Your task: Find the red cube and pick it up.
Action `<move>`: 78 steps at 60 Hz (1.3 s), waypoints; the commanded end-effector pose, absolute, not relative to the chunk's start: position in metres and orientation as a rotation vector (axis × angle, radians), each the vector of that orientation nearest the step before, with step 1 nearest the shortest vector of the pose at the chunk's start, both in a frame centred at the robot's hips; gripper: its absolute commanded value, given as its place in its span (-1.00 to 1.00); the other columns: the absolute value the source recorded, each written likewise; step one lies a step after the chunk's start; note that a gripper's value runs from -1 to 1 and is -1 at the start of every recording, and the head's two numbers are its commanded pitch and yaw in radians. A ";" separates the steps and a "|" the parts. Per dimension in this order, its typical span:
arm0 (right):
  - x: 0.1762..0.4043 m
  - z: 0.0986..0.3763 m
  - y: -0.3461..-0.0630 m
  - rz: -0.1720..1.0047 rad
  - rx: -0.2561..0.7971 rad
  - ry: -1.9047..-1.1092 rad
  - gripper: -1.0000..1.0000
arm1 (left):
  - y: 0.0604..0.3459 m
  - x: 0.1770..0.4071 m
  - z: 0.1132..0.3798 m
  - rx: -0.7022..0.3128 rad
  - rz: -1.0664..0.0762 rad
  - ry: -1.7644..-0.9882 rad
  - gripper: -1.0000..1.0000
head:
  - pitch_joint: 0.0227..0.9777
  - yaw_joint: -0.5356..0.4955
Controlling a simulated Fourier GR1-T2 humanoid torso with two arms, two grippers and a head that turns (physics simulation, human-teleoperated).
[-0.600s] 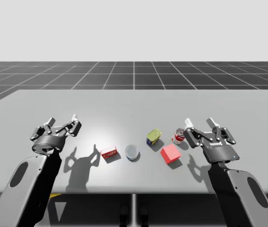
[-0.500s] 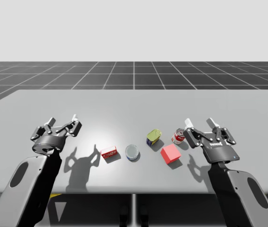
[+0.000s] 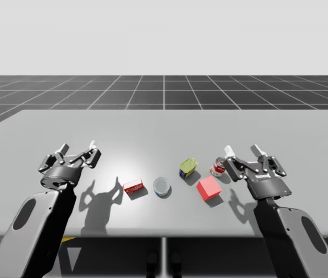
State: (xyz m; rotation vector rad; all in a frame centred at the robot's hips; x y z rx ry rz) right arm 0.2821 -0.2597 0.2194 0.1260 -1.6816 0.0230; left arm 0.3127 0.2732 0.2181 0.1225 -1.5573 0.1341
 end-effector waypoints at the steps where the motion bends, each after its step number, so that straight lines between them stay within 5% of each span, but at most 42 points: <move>1: 0.282 0.218 -0.258 0.030 0.126 -1.677 -1.00 | 0.272 0.312 0.218 0.127 0.120 -1.559 -1.00 | -0.12 0.02; 19: 0.282 0.218 -0.257 0.031 0.128 -1.672 -1.00 | 0.269 0.310 0.219 0.106 0.108 -1.562 -1.00 | 0.35 -0.12; 48: 0.283 0.219 -0.257 0.025 0.131 -1.675 -1.00 | 0.265 0.310 0.220 0.093 0.104 -1.565 -1.00 | 0.80 -0.51; 61: 0.279 0.224 -0.256 0.018 0.171 -1.656 -1.00 | 0.264 0.310 0.220 0.092 0.099 -1.561 -1.00 | 0.81 -0.53; 78: 0.235 0.243 -0.255 0.079 0.233 -1.665 -1.00 | 0.264 0.309 0.220 0.084 0.092 -1.552 -1.00 | 0.75 -0.54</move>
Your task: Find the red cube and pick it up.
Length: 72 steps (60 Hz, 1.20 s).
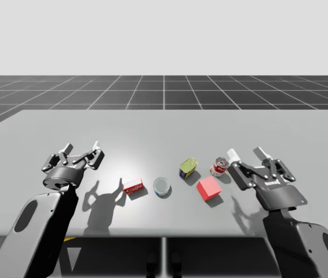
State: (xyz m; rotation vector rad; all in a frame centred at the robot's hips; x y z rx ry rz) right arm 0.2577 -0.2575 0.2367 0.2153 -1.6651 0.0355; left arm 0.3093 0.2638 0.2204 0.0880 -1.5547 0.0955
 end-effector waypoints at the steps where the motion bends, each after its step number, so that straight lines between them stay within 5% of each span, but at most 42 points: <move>1: 0.233 0.243 -0.255 0.086 0.228 -1.668 -1.00 | 0.264 0.309 0.220 0.084 0.092 -1.552 -1.00 | 0.75 -0.54; 19: 0.189 0.207 -0.262 0.136 0.344 -1.615 -1.00 | 0.262 0.310 0.218 0.096 0.079 -1.550 -1.00 | 0.75 -0.54; 39: 0.165 0.175 -0.258 0.209 0.384 -1.579 -1.00 | 0.260 0.311 0.216 0.107 0.074 -1.548 -1.00 | 0.76 -0.56; 57: 0.165 0.146 -0.243 0.221 0.414 -1.531 -1.00 | 0.259 0.311 0.216 0.110 0.073 -1.551 -1.00 | 0.80 -0.55; 72: 0.182 0.128 -0.235 0.223 0.325 -1.501 -1.00 | 0.259 0.311 0.216 0.110 0.072 -1.552 -1.00 | 0.81 -0.53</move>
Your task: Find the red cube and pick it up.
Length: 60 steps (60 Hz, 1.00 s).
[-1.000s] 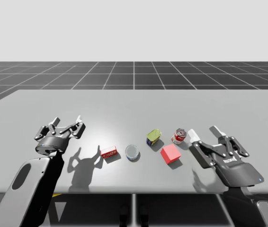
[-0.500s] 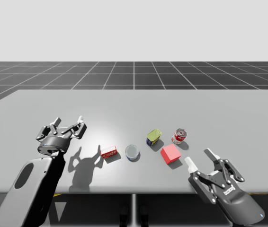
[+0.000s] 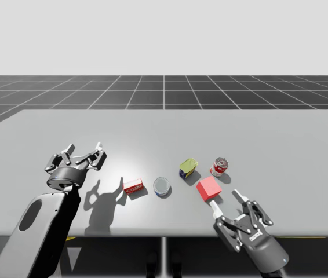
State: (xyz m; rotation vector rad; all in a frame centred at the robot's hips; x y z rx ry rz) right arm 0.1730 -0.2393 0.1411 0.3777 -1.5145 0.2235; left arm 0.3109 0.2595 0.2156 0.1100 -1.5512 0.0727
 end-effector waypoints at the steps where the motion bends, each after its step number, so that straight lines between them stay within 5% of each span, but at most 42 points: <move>1: 0.183 0.127 -0.235 0.224 0.323 -1.501 -1.00 | 0.260 0.312 0.216 0.113 0.071 -1.554 -1.00 | 0.81 -0.53; 53: 0.226 0.096 -0.212 0.281 0.134 -1.432 -1.00 | 0.260 0.309 0.218 0.109 0.070 -1.562 -1.00 | 0.81 -0.50; 57: 0.221 0.093 -0.211 0.254 0.078 -1.434 -0.06 | 0.260 0.309 0.218 0.109 0.070 -1.562 -1.00 | 0.81 -0.50; 58: 0.220 0.093 -0.212 0.247 0.074 -1.430 0.79 | 0.260 0.309 0.218 0.109 0.070 -1.562 -1.00 | 0.80 -0.50; 60: 0.219 0.093 -0.212 0.246 0.072 -1.426 1.00 | 0.260 0.309 0.218 0.109 0.070 -1.562 -1.00 | 0.80 -0.50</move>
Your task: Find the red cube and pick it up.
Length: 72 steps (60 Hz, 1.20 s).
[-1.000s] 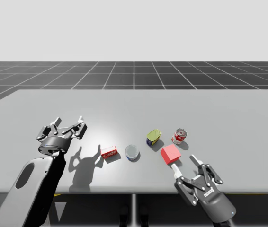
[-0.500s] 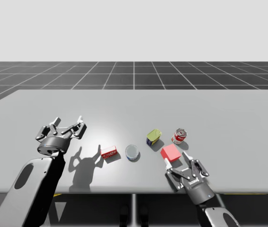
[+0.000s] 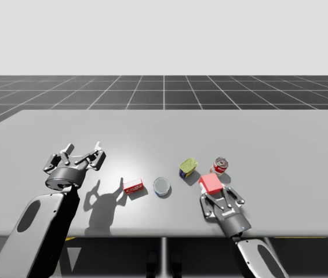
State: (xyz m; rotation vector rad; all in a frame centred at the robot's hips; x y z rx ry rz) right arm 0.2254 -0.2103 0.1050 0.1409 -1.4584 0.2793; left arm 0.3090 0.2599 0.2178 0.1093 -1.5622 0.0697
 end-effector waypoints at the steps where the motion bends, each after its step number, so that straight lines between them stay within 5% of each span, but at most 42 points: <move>1: 0.219 0.093 -0.213 0.250 0.068 -1.421 1.00 | 0.260 0.309 0.218 0.109 0.070 -1.562 -1.00 | 0.79 -0.50; 13: 0.214 0.095 -0.216 0.251 0.059 -1.401 1.00 | 0.260 0.309 0.218 0.109 0.070 -1.562 -1.00 | 0.66 -0.52; 41: 0.210 0.096 -0.217 0.268 0.058 -1.416 1.00 | 0.260 0.309 0.218 0.109 0.070 -1.562 -1.00 | 0.02 -0.58; 72: 0.207 0.187 -0.206 0.228 0.082 -1.635 1.00 | 0.260 0.309 0.218 0.109 0.070 -1.562 -1.00 | -0.02 -0.61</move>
